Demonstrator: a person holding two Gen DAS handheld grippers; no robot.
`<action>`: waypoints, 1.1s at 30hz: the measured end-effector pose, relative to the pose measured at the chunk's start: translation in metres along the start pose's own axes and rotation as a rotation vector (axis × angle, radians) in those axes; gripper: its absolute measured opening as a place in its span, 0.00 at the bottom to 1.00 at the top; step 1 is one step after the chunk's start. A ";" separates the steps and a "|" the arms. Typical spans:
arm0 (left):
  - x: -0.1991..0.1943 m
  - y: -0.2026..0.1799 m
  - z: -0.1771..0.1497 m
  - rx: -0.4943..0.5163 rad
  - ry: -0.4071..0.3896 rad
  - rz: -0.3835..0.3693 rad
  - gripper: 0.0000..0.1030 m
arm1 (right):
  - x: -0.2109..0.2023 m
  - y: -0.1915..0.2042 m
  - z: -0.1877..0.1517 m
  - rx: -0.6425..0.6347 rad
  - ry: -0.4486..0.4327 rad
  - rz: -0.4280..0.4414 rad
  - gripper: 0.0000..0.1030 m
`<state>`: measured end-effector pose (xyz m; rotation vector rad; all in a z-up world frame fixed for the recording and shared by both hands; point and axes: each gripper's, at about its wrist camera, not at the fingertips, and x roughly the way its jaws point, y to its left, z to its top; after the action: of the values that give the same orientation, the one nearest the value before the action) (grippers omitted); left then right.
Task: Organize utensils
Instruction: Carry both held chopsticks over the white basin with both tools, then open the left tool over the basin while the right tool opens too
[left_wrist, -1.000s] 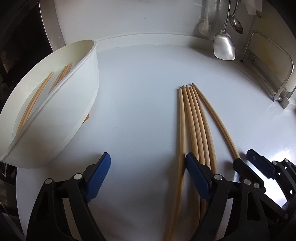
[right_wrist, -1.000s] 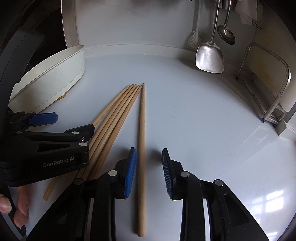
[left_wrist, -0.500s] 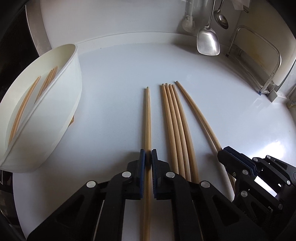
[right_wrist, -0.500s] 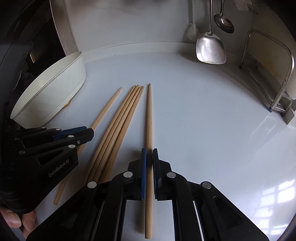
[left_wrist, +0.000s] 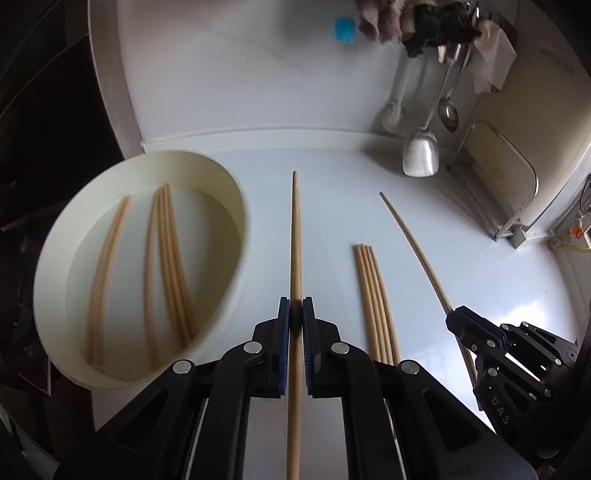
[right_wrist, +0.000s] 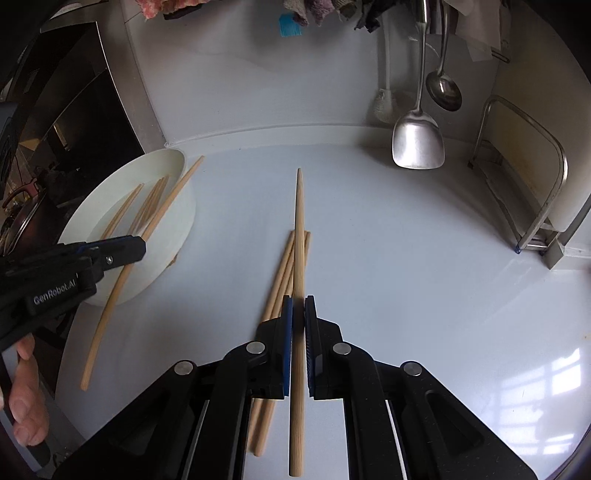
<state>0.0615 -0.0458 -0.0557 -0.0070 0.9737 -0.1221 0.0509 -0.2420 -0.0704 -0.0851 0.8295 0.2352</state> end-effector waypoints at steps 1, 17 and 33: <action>-0.006 0.013 0.005 -0.008 -0.010 0.012 0.07 | -0.003 0.009 0.006 -0.005 -0.004 0.003 0.06; 0.005 0.193 0.036 -0.126 0.031 0.118 0.07 | 0.061 0.178 0.090 -0.048 0.020 0.142 0.06; 0.075 0.221 0.047 -0.125 0.174 0.039 0.07 | 0.146 0.213 0.100 -0.059 0.213 0.083 0.06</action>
<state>0.1641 0.1635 -0.1046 -0.0932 1.1536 -0.0256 0.1664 0.0067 -0.1072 -0.1327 1.0396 0.3330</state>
